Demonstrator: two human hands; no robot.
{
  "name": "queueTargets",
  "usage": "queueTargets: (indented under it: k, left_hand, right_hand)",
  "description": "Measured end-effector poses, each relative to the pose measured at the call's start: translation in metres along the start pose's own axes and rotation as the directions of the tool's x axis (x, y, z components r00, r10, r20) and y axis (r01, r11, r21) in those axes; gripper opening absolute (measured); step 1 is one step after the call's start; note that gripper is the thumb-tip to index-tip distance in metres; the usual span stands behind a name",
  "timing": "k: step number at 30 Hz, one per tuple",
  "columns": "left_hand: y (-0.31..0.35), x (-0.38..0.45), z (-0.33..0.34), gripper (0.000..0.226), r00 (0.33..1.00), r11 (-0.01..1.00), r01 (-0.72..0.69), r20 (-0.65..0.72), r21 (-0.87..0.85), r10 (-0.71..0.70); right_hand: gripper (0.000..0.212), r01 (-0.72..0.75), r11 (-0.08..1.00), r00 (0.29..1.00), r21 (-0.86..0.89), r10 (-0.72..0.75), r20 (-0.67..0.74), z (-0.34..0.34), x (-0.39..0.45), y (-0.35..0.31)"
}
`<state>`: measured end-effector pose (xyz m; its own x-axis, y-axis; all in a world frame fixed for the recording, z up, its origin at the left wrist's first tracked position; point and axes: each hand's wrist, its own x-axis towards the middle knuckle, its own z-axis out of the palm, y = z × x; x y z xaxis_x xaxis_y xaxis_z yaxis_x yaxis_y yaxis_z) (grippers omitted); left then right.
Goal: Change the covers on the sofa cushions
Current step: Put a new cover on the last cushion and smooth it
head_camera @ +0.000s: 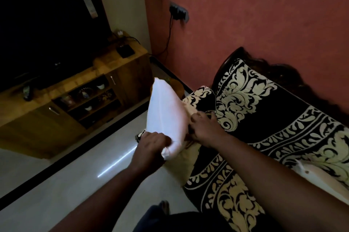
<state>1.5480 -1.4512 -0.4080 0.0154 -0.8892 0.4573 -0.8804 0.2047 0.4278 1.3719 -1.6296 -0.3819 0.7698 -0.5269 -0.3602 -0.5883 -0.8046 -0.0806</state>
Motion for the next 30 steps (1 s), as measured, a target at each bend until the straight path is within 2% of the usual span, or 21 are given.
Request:
queueTargets:
  k: [2, 4, 7, 9, 11, 12, 14, 15, 16, 18, 20, 22, 24, 25, 26, 27, 28, 29, 30]
  left_hand:
    - [-0.013, 0.001, -0.002, 0.03, 0.998, 0.997, -0.056, 0.02, 0.049, 0.055]
    - [-0.029, 0.006, -0.003, 0.026, 0.994, 0.991, -0.082, 0.081, 0.107, 0.074]
    - [-0.064, 0.02, 0.0, 0.029, 0.971, 0.974, -0.124, 0.226, 0.189, 0.079]
    - [-0.084, 0.028, 0.003, 0.03, 0.942, 0.964, -0.166, 0.322, 0.209, 0.093]
    - [-0.1, 0.042, 0.012, 0.03, 0.906, 0.955, -0.212, 0.407, 0.208, 0.113]
    - [-0.106, 0.048, 0.018, 0.028, 0.893, 0.953, -0.229, 0.431, 0.196, 0.126]
    - [-0.11, 0.059, 0.022, 0.023, 0.88, 0.951, -0.262, 0.444, 0.164, 0.166]
    - [-0.114, 0.066, 0.025, 0.02, 0.871, 0.954, -0.269, 0.457, 0.133, 0.182]
    - [-0.115, 0.071, 0.026, 0.018, 0.86, 0.953, -0.284, 0.467, 0.102, 0.206]
    - [-0.122, 0.08, 0.025, 0.017, 0.816, 0.944, -0.325, 0.52, 0.049, 0.254]
    - [-0.133, 0.086, 0.022, 0.019, 0.758, 0.947, -0.321, 0.596, -0.013, 0.265]
    - [-0.149, 0.095, 0.019, 0.039, 0.719, 0.976, -0.19, 0.662, -0.106, 0.212]
    - [-0.159, 0.115, 0.022, 0.042, 0.746, 0.96, 0.068, 0.653, -0.271, 0.131]
    - [-0.164, 0.132, 0.029, 0.039, 0.777, 0.898, 0.236, 0.628, -0.371, 0.055]
    - [-0.168, 0.148, 0.039, 0.041, 0.802, 0.811, 0.403, 0.591, -0.424, -0.089]
    - [-0.177, 0.166, 0.05, 0.047, 0.773, 0.728, 0.548, 0.582, -0.412, -0.253]
    - [-0.183, 0.183, 0.06, 0.057, 0.699, 0.678, 0.659, 0.598, -0.325, -0.392]
    - [-0.193, 0.199, 0.071, 0.077, 0.611, 0.687, 0.707, 0.634, -0.168, -0.475]
    - [-0.204, 0.211, 0.078, 0.102, 0.538, 0.728, 0.686, 0.679, -0.009, -0.499]
  right_hand:
    - [0.056, -0.049, 0.998, 0.998, -0.03, 0.048, -0.03, -0.006, 0.019, -0.005]
    - [0.053, -0.088, 0.996, 0.996, 0.01, 0.088, -0.027, -0.004, 0.036, -0.008]
    - [0.056, -0.146, 0.985, 0.986, 0.089, 0.138, 0.09, 0.01, 0.06, -0.01]
    - [0.05, -0.182, 0.975, 0.973, 0.129, 0.16, 0.163, 0.029, 0.072, -0.007]
    - [0.05, -0.276, 0.943, 0.945, 0.186, 0.231, 0.23, 0.048, 0.088, -0.005]
    - [0.052, -0.386, 0.878, 0.911, 0.283, 0.315, 0.266, 0.058, 0.099, -0.003]
    - [0.058, -0.599, 0.657, 0.801, 0.458, 0.492, 0.343, 0.069, 0.117, -0.002]
    - [0.056, -0.662, 0.536, 0.745, 0.524, 0.542, 0.389, 0.075, 0.126, -0.001]
    - [0.051, -0.689, 0.463, 0.715, 0.558, 0.56, 0.418, 0.08, 0.134, 0.0]
    - [0.044, -0.707, 0.4, 0.694, 0.583, 0.549, 0.466, 0.101, 0.153, 0.012]
    - [0.049, -0.73, 0.41, 0.682, 0.547, 0.497, 0.537, 0.128, 0.173, 0.029]
    - [0.047, -0.752, 0.448, 0.656, 0.484, 0.432, 0.619, 0.125, 0.175, 0.035]
    - [0.036, -0.736, 0.434, 0.674, 0.519, 0.394, 0.625, 0.102, 0.173, 0.027]
    - [0.031, -0.75, 0.375, 0.661, 0.545, 0.394, 0.638, 0.093, 0.174, 0.022]
    - [0.027, -0.767, 0.306, 0.642, 0.564, 0.373, 0.67, 0.088, 0.178, 0.017]
    - [0.025, -0.781, 0.228, 0.622, 0.582, 0.368, 0.691, 0.087, 0.182, 0.009]
    - [0.024, -0.782, 0.179, 0.613, 0.596, 0.39, 0.687, 0.083, 0.186, 0.001]
    - [0.022, -0.781, 0.126, 0.596, 0.611, 0.442, 0.671, 0.08, 0.192, -0.007]
    - [0.022, -0.768, 0.034, 0.566, 0.64, 0.505, 0.652, 0.078, 0.197, -0.019]
